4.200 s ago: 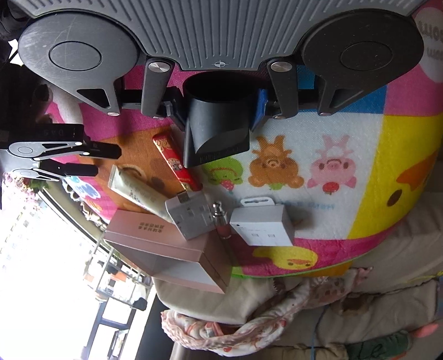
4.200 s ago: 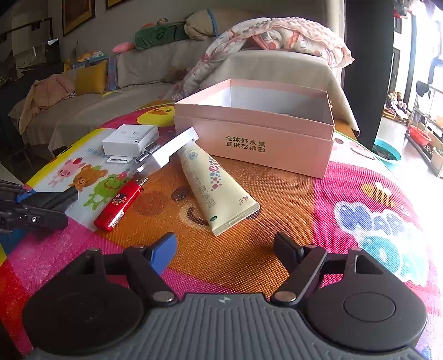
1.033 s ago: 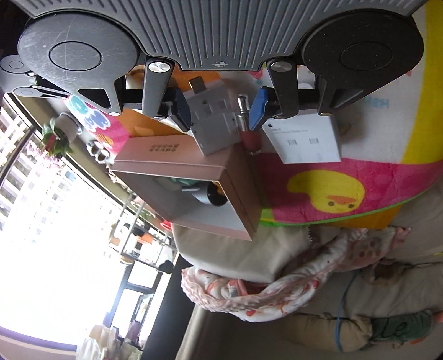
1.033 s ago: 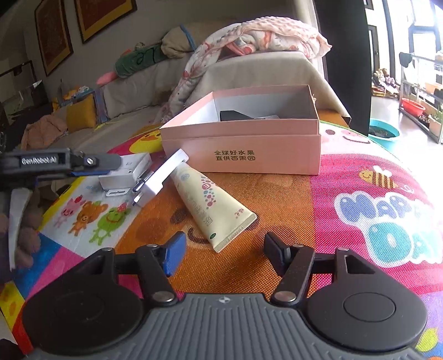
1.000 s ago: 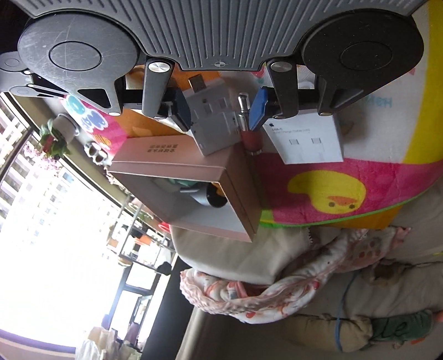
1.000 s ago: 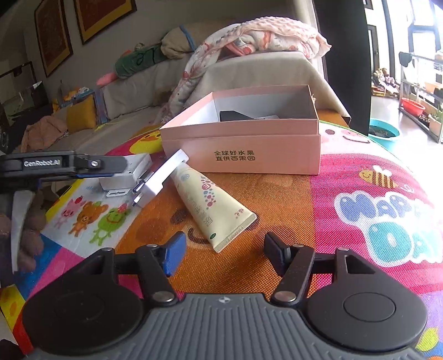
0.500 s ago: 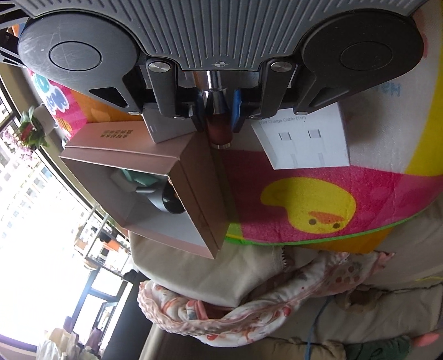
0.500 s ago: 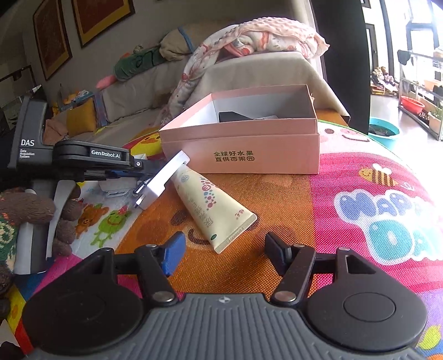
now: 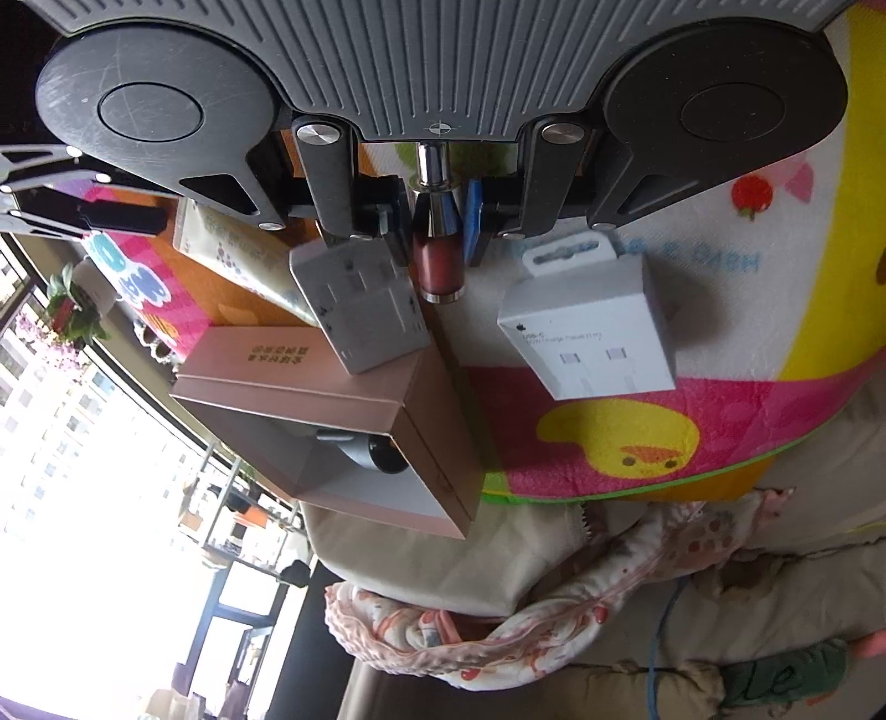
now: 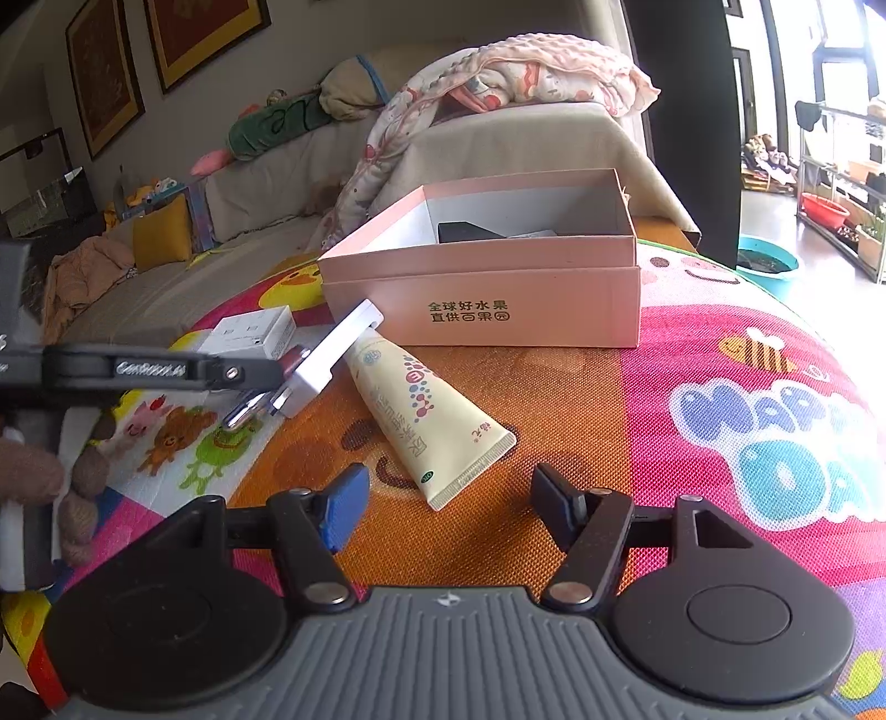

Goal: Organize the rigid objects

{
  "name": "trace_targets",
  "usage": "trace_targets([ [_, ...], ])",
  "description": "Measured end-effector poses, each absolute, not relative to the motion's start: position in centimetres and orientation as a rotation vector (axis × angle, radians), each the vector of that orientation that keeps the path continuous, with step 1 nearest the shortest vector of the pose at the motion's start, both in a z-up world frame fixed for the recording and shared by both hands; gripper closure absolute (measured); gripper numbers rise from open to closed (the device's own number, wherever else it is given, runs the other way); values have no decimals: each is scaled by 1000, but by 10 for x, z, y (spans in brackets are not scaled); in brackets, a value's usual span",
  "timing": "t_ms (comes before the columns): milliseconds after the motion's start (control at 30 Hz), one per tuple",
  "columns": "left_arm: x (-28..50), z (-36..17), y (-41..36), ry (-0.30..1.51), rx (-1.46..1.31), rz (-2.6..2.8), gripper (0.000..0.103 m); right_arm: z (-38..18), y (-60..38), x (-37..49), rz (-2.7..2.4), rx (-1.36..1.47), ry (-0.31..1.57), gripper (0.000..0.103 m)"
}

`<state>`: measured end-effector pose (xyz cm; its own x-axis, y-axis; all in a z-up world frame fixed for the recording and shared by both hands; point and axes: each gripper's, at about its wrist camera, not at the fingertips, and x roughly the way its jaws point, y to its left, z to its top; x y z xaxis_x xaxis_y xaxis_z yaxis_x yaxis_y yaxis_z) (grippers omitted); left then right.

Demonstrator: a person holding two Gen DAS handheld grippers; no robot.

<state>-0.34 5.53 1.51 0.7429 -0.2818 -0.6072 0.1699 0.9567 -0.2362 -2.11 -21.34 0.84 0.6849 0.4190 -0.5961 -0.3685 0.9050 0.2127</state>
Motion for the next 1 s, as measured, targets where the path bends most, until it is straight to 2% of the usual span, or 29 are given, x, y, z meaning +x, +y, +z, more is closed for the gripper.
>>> trace_targets([
  [267,-46,11,67,697,-223,-248,79,8,-204,-22,442,19,691,31],
  [500,-67,6,49,640,-105,-206,79,7,-206,-22,455,32,693,29],
  [733,-66,4,51,638,-108,-207,79,7,-205,-14,547,31,733,7],
  [1000,-67,4,49,637,-90,-202,78,7,-206,-13,569,43,738,5],
])
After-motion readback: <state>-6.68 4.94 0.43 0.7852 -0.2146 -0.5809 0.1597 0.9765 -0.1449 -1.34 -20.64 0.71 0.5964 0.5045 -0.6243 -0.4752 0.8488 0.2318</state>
